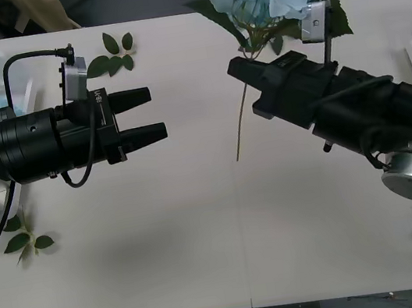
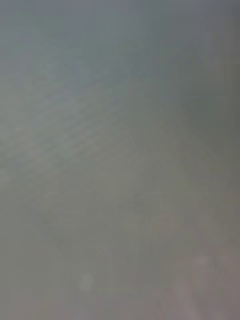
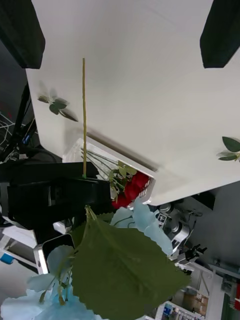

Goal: Put the red flowers into the right box and the blue flowers into the left box

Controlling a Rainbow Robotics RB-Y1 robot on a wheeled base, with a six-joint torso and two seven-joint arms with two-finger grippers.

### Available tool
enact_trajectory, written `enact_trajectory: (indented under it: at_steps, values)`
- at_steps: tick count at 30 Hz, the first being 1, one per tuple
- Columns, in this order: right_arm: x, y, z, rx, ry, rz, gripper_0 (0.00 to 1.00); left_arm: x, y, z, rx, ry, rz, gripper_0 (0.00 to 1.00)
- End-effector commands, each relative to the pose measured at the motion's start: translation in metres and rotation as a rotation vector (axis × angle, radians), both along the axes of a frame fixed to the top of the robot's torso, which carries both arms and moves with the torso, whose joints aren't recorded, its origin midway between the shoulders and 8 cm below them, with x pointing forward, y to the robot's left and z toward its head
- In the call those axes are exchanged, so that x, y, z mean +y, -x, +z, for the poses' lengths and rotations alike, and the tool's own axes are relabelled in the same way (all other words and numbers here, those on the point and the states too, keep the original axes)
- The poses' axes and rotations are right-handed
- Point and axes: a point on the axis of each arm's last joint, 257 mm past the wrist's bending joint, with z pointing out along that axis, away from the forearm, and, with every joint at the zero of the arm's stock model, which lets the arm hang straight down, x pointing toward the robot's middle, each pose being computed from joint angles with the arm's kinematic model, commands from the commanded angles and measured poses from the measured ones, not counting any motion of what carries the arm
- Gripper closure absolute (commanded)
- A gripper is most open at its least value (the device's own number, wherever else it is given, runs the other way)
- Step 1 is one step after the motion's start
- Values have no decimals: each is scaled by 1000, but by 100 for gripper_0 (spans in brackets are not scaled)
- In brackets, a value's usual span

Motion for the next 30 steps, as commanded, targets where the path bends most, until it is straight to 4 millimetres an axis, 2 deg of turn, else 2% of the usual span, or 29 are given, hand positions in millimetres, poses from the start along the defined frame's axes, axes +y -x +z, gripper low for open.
enact_trajectory:
  at_steps: [1,3,4,6,8,10,14,17,21,30]
  values:
    - [20,10,32,-94,-19,39,100,-2,8,3,-46,-22,-20,9]
    - [24,12,33,-97,-27,42,100,-2,8,3,-46,-22,-20,9]
    - [26,12,34,-100,-33,44,100,-3,14,-15,18,12,-18,9]
    - [29,13,35,-100,-44,46,100,-3,15,-14,31,38,-20,9]
    - [33,12,36,-99,-60,45,100,-3,20,2,81,155,-46,9]
    - [35,11,37,-100,-69,44,100,-6,21,2,115,190,-64,9]
    - [38,7,36,-98,-79,39,100,-11,10,-18,145,141,-49,9]
    - [41,7,38,-102,-87,41,100,-17,8,-31,179,130,-57,9]
    - [44,6,39,-102,-99,40,100,-27,-1,-58,223,80,-36,9]
    - [48,5,35,-99,-97,39,100,-62,-7,-61,215,52,-35,9]
